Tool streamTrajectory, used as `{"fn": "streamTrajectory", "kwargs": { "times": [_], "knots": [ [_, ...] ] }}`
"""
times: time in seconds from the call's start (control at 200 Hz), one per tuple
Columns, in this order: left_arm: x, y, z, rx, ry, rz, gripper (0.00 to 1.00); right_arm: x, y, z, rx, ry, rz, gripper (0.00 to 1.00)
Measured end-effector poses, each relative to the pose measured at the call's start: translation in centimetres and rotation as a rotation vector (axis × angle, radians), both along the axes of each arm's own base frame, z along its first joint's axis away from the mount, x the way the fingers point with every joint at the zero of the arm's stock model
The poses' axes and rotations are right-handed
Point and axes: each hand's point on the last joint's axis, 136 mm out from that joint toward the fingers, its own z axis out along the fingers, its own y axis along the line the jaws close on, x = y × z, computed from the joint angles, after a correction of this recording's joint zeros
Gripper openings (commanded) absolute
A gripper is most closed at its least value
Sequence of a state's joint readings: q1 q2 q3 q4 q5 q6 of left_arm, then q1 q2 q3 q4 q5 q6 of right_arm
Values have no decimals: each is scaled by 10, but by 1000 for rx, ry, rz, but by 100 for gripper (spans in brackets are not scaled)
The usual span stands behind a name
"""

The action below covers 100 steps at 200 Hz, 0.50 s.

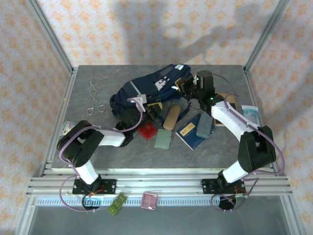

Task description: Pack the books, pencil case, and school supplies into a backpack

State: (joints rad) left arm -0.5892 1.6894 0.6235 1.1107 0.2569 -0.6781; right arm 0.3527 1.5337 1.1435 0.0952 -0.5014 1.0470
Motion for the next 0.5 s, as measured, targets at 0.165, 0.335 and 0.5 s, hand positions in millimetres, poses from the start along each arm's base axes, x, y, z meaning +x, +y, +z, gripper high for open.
{"fn": "streamTrajectory", "kwargs": {
  "times": [0.165,0.335,0.5],
  "knots": [
    [-1,1,-2,-3,8,-21,15,0,0,0,0,0,1,0],
    [-3,-1,-4,1,16,-42,5,0,0,0,-2,-1,4,0],
    [-3,-1,-8,13,27,-44,0,-1,0,-1,-8,-2,7,0]
  ]
}}
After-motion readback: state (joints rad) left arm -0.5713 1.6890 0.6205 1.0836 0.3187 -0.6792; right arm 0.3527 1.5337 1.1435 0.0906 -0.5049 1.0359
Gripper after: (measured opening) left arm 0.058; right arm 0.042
